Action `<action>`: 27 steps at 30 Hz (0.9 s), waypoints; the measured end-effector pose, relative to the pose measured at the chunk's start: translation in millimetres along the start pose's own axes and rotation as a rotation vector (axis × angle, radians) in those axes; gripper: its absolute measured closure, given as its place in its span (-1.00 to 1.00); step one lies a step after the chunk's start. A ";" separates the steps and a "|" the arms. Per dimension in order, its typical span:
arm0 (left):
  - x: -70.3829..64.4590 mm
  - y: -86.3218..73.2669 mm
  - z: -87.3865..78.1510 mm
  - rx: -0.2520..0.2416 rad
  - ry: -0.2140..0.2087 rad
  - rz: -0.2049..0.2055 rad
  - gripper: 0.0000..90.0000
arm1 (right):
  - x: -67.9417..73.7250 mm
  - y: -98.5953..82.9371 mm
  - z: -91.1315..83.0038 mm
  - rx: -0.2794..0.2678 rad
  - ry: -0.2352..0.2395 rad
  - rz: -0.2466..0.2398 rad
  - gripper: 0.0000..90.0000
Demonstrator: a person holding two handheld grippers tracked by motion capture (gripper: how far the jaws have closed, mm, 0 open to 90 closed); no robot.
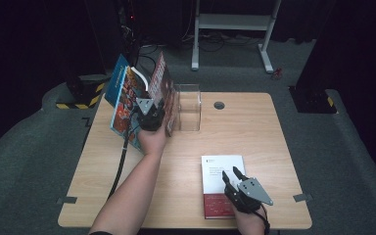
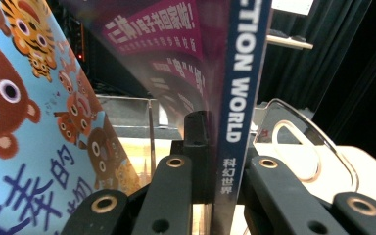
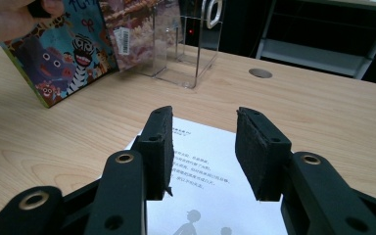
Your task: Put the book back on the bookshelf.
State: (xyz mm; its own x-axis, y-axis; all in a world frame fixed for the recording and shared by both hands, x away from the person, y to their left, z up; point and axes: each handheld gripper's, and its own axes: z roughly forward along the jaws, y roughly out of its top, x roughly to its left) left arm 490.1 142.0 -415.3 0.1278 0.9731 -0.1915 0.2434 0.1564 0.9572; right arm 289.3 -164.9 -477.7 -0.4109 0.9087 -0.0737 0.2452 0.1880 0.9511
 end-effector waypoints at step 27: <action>11.1 -10.8 8.0 0.155 0.052 -0.036 0.52 | 1.7 0.3 0.4 0.001 0.011 -0.004 0.30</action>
State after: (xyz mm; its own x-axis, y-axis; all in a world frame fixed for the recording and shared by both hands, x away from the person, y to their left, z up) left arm 496.6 149.8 -429.5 0.0669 0.9754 -0.2101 0.3926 0.1678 0.9043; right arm 289.1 -163.1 -477.6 -0.4211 0.9040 -0.0741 0.2442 0.1917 0.9506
